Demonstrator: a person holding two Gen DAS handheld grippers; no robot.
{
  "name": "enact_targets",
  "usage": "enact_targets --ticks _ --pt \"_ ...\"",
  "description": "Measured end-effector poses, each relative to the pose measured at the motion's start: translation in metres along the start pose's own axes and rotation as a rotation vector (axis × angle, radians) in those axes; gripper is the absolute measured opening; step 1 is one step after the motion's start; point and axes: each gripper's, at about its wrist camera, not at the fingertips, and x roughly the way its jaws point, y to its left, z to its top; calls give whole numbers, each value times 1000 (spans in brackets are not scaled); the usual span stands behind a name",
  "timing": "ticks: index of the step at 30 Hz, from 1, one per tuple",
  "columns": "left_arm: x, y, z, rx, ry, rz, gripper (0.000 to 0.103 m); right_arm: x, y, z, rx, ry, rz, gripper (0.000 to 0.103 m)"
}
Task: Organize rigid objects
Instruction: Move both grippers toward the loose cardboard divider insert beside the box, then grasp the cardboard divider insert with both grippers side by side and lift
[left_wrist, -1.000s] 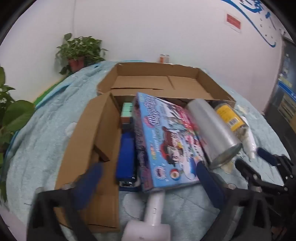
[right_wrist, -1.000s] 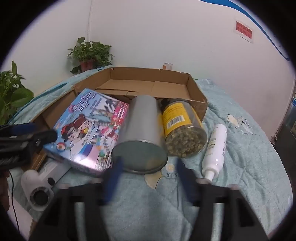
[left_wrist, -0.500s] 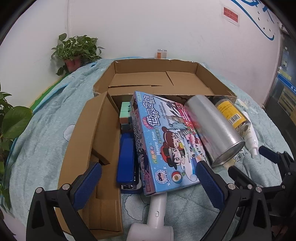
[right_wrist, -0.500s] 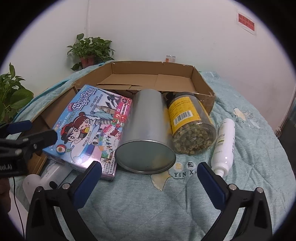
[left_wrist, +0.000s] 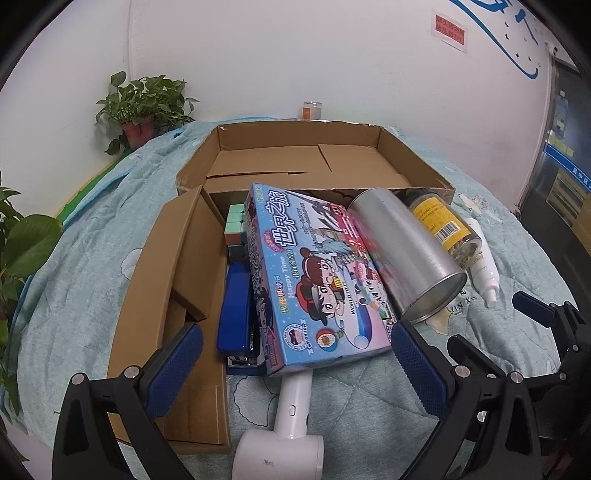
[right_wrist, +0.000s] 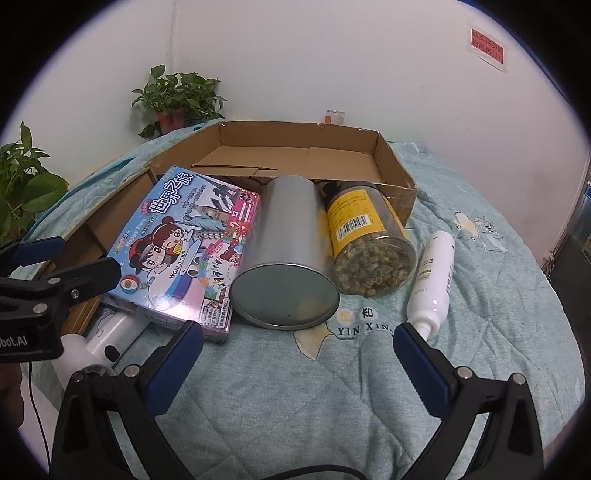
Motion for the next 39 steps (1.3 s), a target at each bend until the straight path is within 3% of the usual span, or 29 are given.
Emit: enact_targets --ticks 7,15,24,27,29,31,33,39 --pt "-10 1 0 8 -5 -2 103 -4 8 3 -20 -7 14 102" --pt "-18 34 4 -38 -15 8 103 -3 23 6 -62 3 68 102" --pt "-10 109 -8 -152 38 43 102 -19 66 23 -153 -67 416 102" --pt "3 131 -18 -194 91 7 99 -18 88 29 -182 -35 545 102" --pt "11 146 -27 -233 125 -22 90 -15 105 33 -207 -2 607 102" --pt "17 159 -33 -265 151 -54 76 -12 121 33 -248 17 618 102" --pt "17 172 -37 -308 147 -81 71 -9 134 33 -282 50 636 102" --pt "7 218 -44 -354 142 36 69 1 160 35 -310 119 689 101"
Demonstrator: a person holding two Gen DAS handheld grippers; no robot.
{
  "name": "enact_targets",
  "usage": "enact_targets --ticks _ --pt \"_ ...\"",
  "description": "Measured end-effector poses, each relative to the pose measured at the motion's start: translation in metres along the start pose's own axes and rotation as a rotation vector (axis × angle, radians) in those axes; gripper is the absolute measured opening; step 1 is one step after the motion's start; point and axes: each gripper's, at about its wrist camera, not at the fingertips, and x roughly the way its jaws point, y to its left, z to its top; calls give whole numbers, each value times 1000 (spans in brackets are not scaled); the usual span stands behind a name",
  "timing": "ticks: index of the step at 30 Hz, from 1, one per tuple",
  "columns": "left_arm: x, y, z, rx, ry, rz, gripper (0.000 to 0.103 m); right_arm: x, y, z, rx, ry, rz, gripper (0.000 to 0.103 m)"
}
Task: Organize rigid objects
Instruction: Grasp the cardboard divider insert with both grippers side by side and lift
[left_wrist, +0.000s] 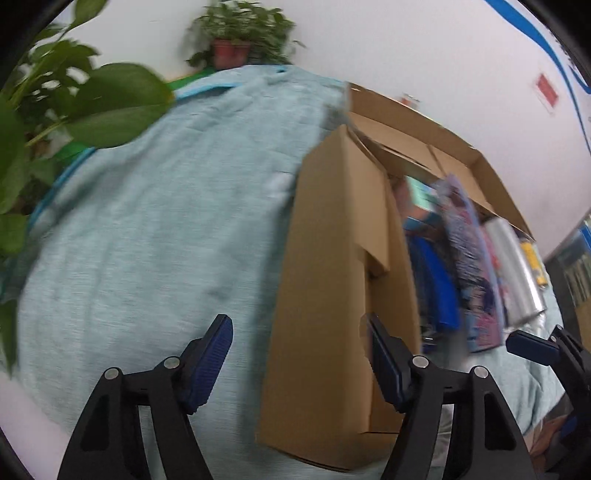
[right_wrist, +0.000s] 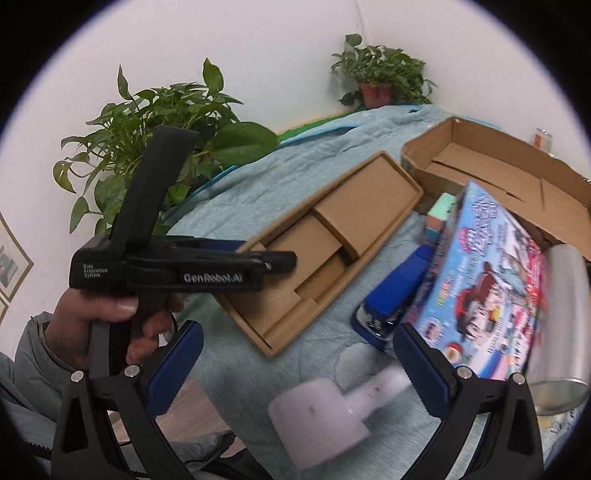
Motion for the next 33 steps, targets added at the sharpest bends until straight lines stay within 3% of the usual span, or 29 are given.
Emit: enact_targets --ticks 2,4,7,9,16,18,19,27,33 --pt "1 15 1 -12 15 -5 66 6 0 2 19 14 22 99" --pt "4 23 1 -11 55 -33 40 11 -1 6 55 23 54 96" --pt "7 34 -3 -24 100 -100 30 24 0 14 99 47 73 89" --pt "4 37 -4 -16 115 -122 25 32 3 19 100 67 56 79" --pt "-4 31 -10 -5 153 -104 23 62 4 21 160 168 -9 55" --pt "-1 22 -9 13 160 -96 23 74 8 20 177 216 -6 38" --pt "0 19 -8 23 163 -84 20 80 9 19 185 240 -10 36" --pt "2 19 -5 46 177 -95 20 84 5 11 251 230 -55 33" --pt "-15 2 -1 74 122 -59 18 67 4 15 240 158 -52 31"
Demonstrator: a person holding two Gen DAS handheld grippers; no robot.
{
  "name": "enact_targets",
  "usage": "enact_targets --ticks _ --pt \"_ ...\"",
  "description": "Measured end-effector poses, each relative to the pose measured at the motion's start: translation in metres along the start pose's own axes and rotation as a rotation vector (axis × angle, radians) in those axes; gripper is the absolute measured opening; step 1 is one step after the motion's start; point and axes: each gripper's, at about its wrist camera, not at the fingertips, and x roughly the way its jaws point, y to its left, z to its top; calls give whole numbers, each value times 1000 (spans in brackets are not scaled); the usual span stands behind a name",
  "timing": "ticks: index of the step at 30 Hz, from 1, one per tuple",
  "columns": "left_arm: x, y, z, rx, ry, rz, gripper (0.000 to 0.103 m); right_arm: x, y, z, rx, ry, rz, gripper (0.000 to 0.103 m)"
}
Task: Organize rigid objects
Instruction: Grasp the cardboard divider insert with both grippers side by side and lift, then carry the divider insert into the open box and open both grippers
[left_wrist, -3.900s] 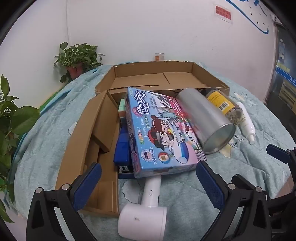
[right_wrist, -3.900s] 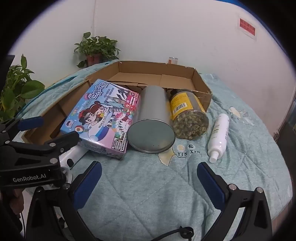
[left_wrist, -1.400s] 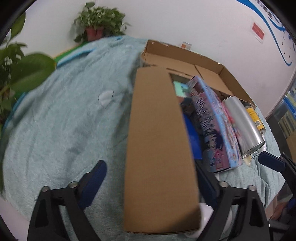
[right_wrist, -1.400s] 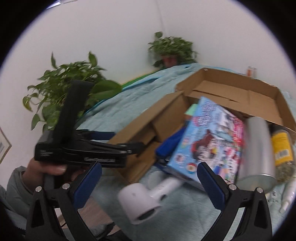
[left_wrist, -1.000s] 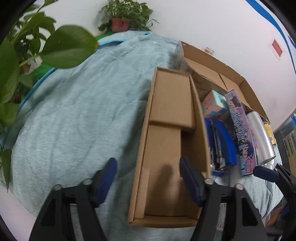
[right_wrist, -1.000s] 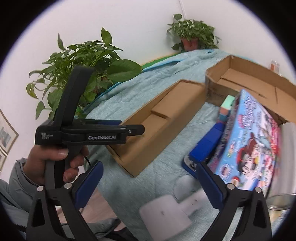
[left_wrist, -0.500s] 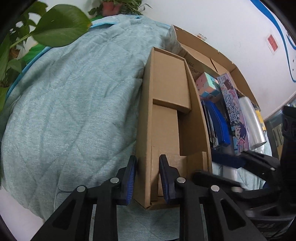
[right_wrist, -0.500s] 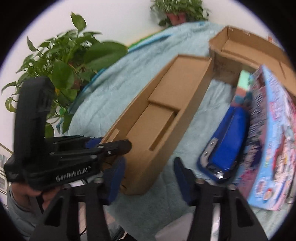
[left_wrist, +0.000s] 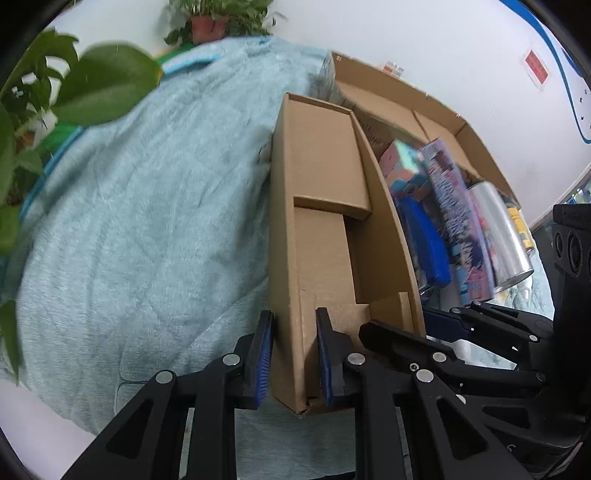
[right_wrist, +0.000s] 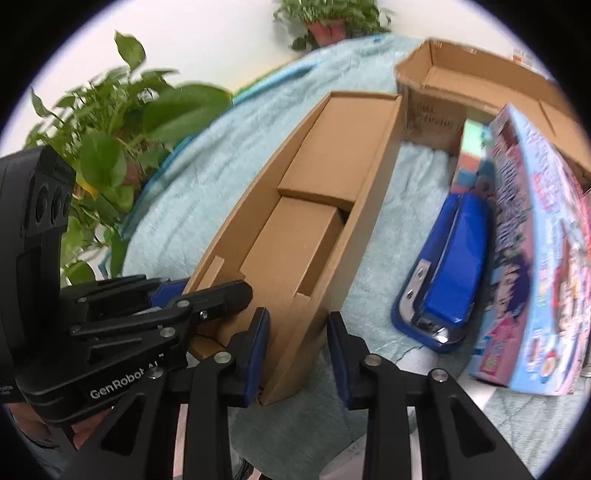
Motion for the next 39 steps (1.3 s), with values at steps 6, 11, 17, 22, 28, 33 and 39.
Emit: enact_targets --ticks 6,11,17,22,28,33,39 --pt "-41 -39 24 90 -141 37 18 -49 -2 10 -30 -161 6 30" --pt "-56 -89 73 202 -231 14 18 -93 -28 34 -18 -297 -43 30" --pt "-42 -150 154 282 -271 -47 18 -131 -75 80 28 -374 -120 30" --pt "-17 -182 219 302 -253 -80 19 -140 -112 122 63 -373 -154 29" --pt "28 -181 284 278 -190 -62 19 -114 -144 172 106 -287 -124 29" --pt "79 -154 323 237 -116 -27 19 -78 -163 198 134 -193 -66 29" --pt "138 -117 323 193 -28 27 18 -14 -183 215 199 -70 7 28"
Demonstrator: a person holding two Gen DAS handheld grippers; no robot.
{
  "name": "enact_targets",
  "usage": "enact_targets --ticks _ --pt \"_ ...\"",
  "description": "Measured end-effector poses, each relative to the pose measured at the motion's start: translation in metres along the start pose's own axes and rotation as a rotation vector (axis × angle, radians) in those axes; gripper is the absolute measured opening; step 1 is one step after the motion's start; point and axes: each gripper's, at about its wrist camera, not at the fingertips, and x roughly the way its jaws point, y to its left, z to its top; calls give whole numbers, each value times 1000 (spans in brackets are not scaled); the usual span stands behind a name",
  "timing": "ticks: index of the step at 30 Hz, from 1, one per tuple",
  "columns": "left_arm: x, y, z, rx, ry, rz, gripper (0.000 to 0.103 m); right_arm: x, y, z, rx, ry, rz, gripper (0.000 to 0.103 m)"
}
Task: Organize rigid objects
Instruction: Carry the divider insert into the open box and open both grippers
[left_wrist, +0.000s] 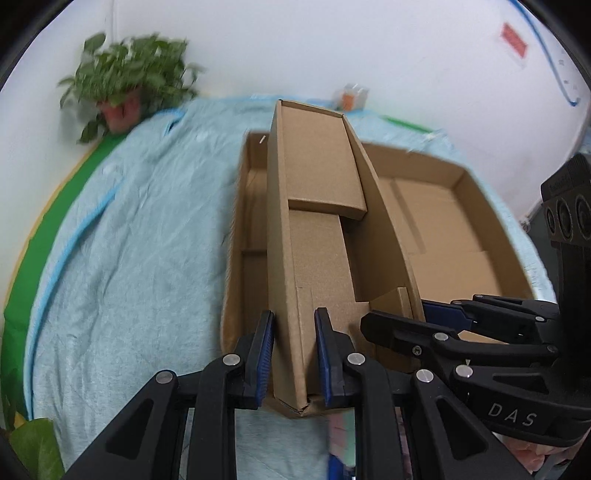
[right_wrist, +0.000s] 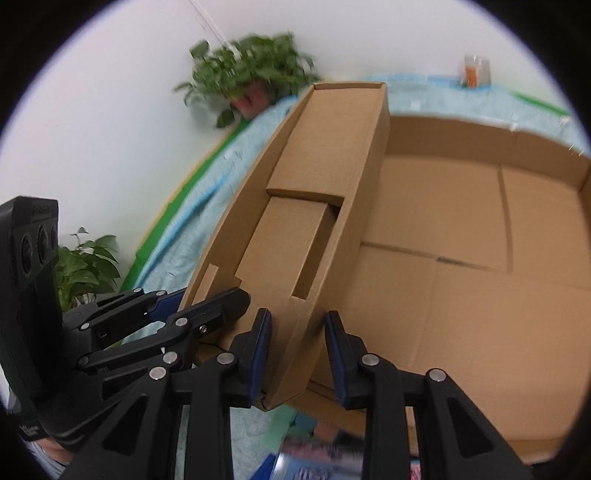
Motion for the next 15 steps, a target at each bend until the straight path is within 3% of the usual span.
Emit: enact_targets --ticks 4,10,13,15 --pt "36 24 4 -48 56 25 18 34 -4 3 34 82 28 28" --pt "39 32 -12 -48 59 31 19 57 -15 0 106 133 84 30" --pt "28 30 -23 -33 44 31 19 63 -26 1 149 134 137 38" --pt "10 25 -36 -32 23 31 19 63 -24 0 153 123 166 53"
